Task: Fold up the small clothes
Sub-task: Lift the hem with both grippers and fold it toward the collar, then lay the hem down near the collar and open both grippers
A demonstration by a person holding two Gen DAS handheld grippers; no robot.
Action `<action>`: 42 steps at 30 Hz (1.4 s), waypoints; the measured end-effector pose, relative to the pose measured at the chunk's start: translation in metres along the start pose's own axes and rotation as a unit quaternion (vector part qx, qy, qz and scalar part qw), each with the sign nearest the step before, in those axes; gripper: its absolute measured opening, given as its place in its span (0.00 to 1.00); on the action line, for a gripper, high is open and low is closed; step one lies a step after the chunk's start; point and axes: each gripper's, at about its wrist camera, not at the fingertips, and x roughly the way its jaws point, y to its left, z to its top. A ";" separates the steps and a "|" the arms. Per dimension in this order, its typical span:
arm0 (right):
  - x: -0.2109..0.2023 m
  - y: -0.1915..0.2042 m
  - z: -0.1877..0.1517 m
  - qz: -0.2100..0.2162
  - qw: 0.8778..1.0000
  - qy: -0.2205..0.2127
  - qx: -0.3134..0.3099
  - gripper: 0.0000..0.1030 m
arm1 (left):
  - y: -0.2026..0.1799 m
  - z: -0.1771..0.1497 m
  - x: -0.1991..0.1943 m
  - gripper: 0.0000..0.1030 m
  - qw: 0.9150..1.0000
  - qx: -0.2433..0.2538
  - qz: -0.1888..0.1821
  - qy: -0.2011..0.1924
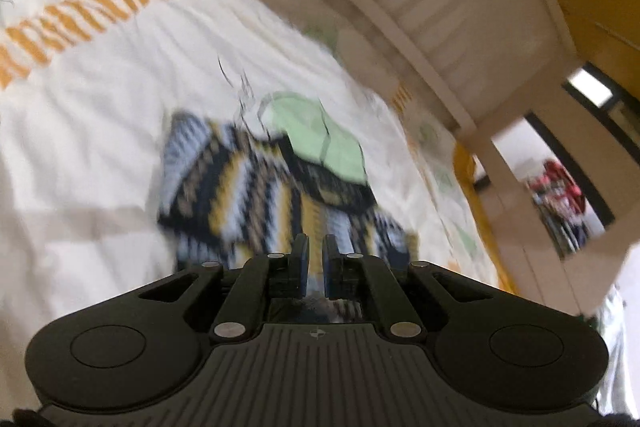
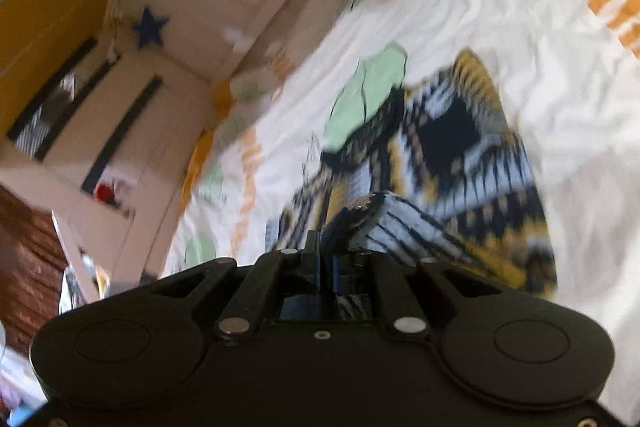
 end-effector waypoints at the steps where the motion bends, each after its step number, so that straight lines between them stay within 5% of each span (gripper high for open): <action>1: 0.010 -0.006 0.006 -0.001 1.000 -0.004 0.008 0.14 | 0.005 0.008 0.009 0.07 1.000 -0.009 0.006 -0.006; 9: 0.080 -0.050 0.037 -0.039 0.998 -0.017 0.043 0.18 | 0.023 0.028 0.045 0.10 0.999 0.019 0.051 0.004; 11: 0.085 -0.058 0.038 -0.063 0.997 -0.018 0.045 0.22 | 0.019 0.023 0.046 0.32 0.997 0.052 0.060 0.016; 12: 0.085 -0.063 0.037 -0.066 0.996 -0.018 0.050 0.27 | 0.016 0.018 0.044 0.37 0.995 0.071 0.065 0.024; 14: 0.077 -0.069 0.034 -0.063 0.996 -0.024 0.058 0.54 | 0.008 0.007 0.043 0.41 0.989 0.120 0.072 0.042; 17: 0.063 -0.067 0.033 -0.066 0.996 -0.035 0.047 0.60 | -0.006 -0.013 0.046 0.48 0.971 0.205 0.091 0.081; 26: 0.047 -0.039 0.033 -0.063 0.997 -0.045 -0.008 0.62 | -0.019 -0.056 0.068 0.48 0.892 0.393 0.170 0.147; 31: 0.050 -0.041 0.028 -0.063 0.997 -0.043 -0.016 0.64 | -0.030 -0.060 0.092 0.48 0.867 0.449 0.160 0.145; 33: 0.051 -0.045 0.028 -0.059 0.997 -0.046 -0.012 0.64 | -0.037 -0.054 0.092 0.48 0.873 0.452 0.142 0.117; 34: 0.049 -0.046 0.027 -0.059 0.997 -0.048 -0.012 0.64 | -0.039 -0.046 0.092 0.48 0.883 0.439 0.132 0.099; 37: 0.047 -0.049 0.029 -0.071 0.996 -0.056 -0.023 0.64 | -0.028 -0.012 0.093 0.48 0.933 0.337 0.116 0.050; 39: 0.046 -0.050 0.031 -0.085 0.994 -0.062 -0.034 0.64 | -0.010 0.006 0.092 0.48 0.958 0.261 0.111 0.034; 42: 0.043 -0.050 0.033 -0.093 0.992 -0.067 -0.045 0.66 | 0.013 0.013 0.088 0.48 0.971 0.210 0.113 0.034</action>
